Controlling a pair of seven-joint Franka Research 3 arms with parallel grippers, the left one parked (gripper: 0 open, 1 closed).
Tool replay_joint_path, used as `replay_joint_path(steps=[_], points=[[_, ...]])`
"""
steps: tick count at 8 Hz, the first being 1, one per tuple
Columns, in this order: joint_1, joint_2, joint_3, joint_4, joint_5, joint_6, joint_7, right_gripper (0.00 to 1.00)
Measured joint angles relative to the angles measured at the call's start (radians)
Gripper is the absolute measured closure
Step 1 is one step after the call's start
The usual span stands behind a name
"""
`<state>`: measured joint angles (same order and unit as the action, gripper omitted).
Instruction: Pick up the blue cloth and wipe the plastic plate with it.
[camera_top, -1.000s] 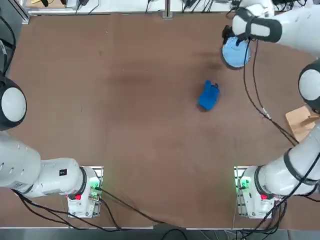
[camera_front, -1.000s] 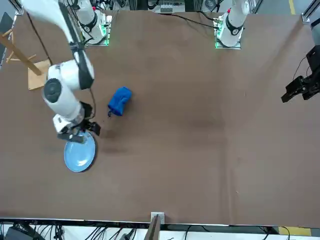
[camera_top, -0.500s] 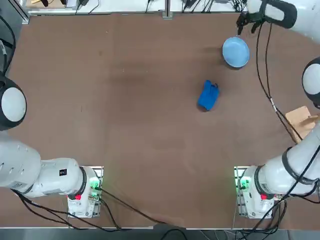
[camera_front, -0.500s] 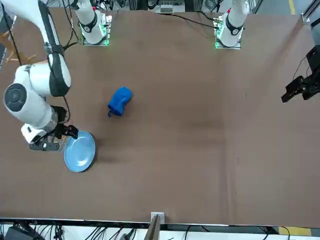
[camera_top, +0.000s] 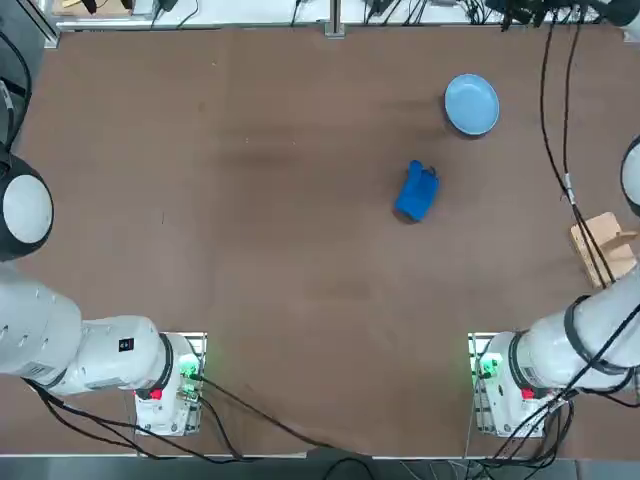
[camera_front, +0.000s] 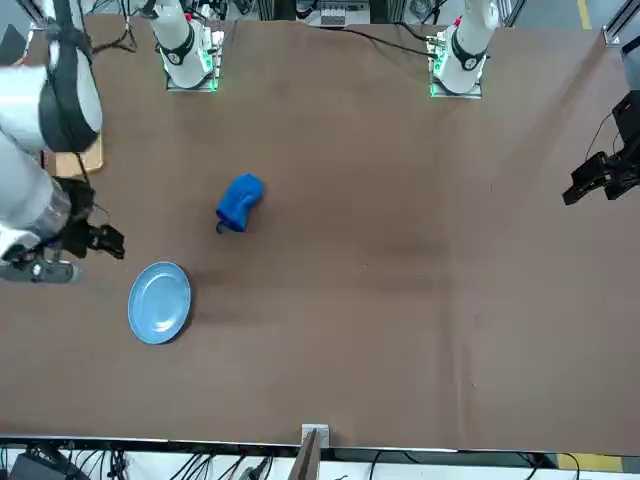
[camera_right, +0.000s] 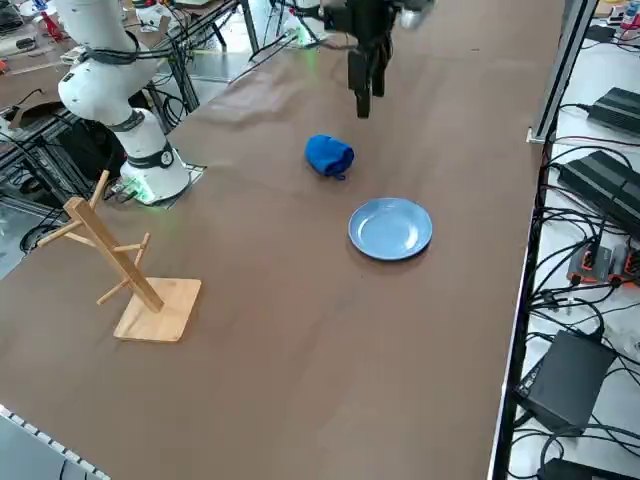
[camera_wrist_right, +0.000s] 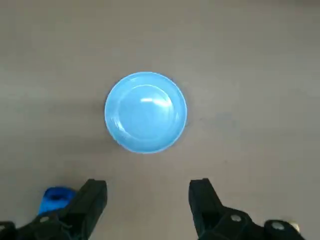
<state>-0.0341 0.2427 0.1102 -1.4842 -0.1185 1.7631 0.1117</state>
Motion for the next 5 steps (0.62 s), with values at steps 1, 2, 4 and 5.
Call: replay_joint_path(steps=[1,2,4,5], points=[[-0.002,-0.047,-0.006,0.000,0.030,-0.040,0.001,0.00],[-0.001,-0.084,-0.027,-0.001,0.079,-0.079,0.009,0.00],[-0.001,-0.114,-0.076,-0.002,0.140,-0.103,0.036,0.00],[-0.001,-0.115,-0.083,-0.003,0.137,-0.104,0.042,0.00]])
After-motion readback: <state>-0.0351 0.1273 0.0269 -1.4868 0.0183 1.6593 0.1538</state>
